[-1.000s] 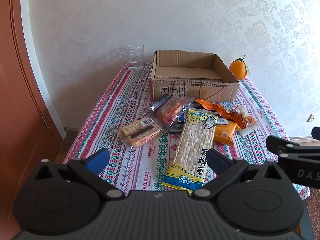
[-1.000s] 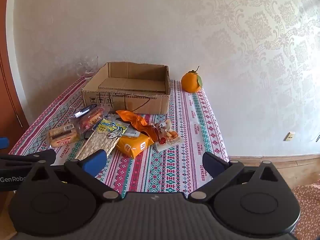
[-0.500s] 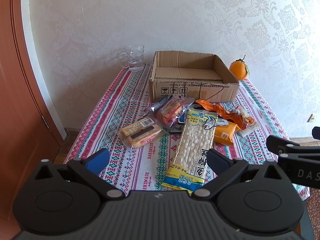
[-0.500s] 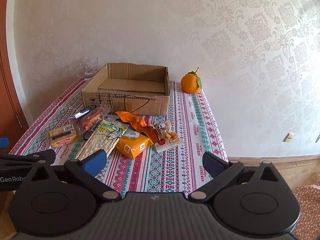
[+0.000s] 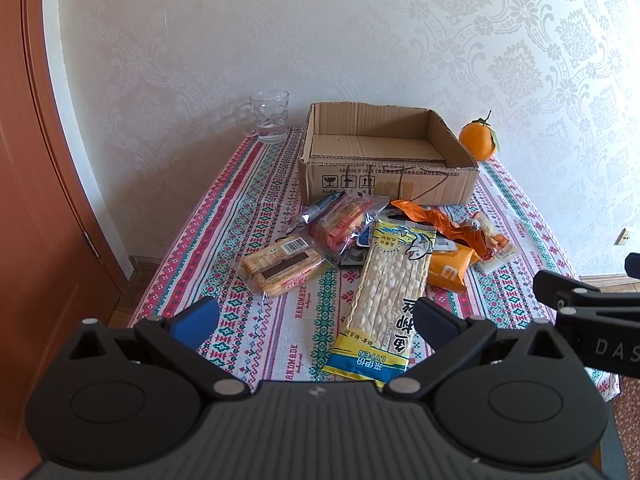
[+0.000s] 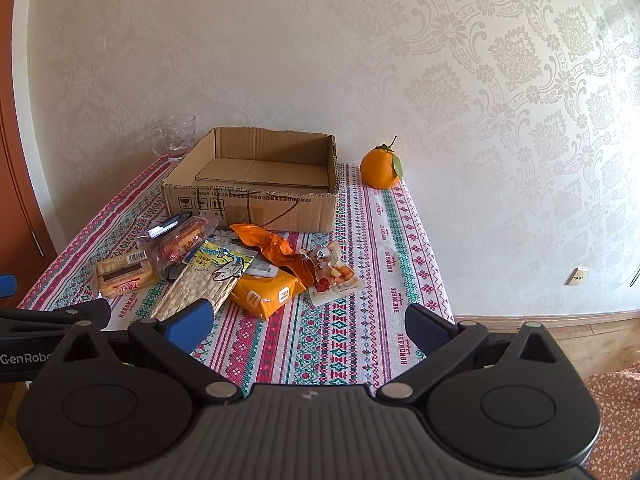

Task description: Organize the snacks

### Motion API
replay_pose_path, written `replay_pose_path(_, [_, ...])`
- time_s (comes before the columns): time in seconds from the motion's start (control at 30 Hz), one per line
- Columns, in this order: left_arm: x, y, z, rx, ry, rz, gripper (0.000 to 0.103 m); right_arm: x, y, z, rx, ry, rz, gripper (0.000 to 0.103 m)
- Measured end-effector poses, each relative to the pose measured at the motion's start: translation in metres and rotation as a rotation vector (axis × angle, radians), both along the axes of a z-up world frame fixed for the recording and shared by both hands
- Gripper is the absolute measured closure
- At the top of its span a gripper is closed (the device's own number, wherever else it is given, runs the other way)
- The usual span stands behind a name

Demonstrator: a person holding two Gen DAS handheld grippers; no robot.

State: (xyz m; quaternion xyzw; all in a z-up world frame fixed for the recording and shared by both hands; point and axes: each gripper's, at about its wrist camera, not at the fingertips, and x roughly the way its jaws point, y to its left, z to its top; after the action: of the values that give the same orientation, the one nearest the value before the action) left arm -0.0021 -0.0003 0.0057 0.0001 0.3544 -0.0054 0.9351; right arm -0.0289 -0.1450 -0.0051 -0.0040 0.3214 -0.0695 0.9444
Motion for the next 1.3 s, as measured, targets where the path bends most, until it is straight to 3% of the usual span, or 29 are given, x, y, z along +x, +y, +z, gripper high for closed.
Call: replay_pose_path(1.3, [0.0027, -0.0013, -0.0001, -0.001, 0.005, -0.005, 0.001, 0.0017, -0.0020, -0.0009, -0.010, -0.005, 0.000, 0.000])
